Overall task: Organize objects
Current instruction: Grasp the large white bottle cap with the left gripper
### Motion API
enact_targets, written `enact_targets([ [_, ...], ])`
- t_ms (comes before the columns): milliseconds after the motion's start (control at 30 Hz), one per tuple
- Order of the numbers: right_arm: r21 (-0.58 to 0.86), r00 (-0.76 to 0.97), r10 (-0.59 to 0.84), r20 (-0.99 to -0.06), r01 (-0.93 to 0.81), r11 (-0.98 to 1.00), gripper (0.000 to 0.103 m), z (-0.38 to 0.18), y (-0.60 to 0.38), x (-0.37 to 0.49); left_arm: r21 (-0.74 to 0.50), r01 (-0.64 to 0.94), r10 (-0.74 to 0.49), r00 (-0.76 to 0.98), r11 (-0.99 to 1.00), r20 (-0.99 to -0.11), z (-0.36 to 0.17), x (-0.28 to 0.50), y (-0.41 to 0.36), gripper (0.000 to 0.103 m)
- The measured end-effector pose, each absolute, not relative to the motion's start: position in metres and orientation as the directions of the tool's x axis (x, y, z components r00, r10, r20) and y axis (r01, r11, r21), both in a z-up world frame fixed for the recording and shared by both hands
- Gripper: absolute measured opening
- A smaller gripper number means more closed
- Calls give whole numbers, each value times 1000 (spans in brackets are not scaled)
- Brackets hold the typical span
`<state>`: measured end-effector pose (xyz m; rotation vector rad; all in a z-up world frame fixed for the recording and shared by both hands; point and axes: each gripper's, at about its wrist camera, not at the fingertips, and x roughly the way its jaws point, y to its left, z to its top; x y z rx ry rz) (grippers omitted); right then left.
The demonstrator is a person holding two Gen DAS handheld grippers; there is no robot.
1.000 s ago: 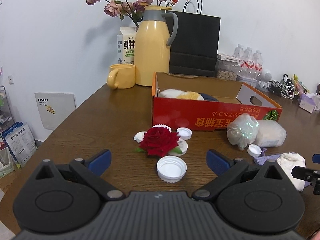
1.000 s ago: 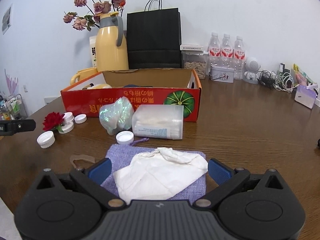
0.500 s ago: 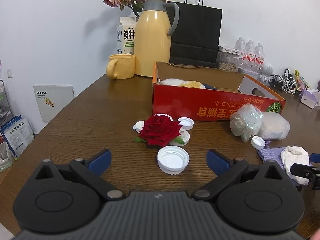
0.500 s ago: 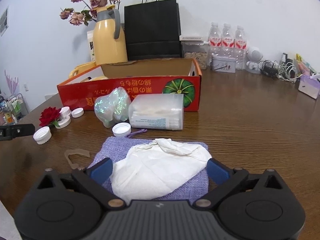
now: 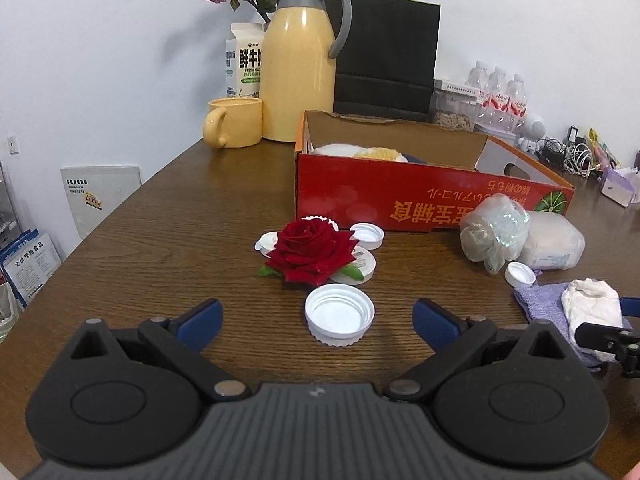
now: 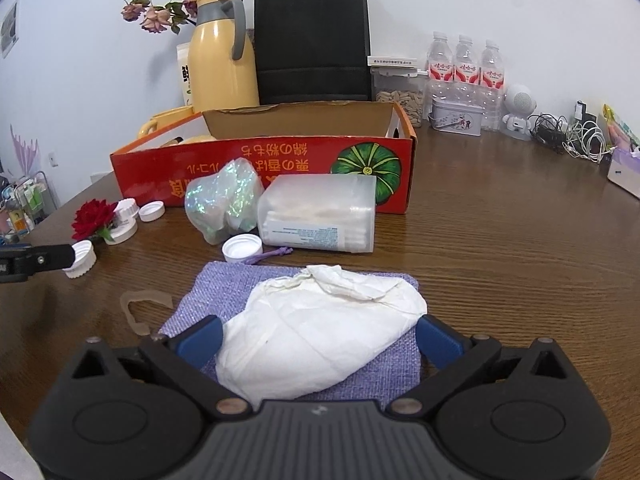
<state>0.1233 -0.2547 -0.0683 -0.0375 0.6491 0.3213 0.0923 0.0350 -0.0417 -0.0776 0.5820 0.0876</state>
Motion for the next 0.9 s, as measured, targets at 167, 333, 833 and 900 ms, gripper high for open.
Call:
enact_targets([
  [167, 65, 750, 282, -599, -306, 950, 103, -68, -255, 123, -37, -115, 72, 811, 993, -580, -51, 104, 35, 103],
  [333, 65, 750, 282, -598, -305, 950, 103, -68, -255, 123, -54, -105, 53, 806, 993, -589, -53, 108, 37, 90],
  [833, 65, 750, 282, -598, -306, 950, 103, -69, -255, 123, -52, -38, 3, 836, 998, -549, -54, 102, 31, 41],
  [900, 65, 751, 282, -597, -305, 950, 103, -69, -255, 123, -55, -38, 2, 837, 998, -547, -54, 102, 31, 41],
])
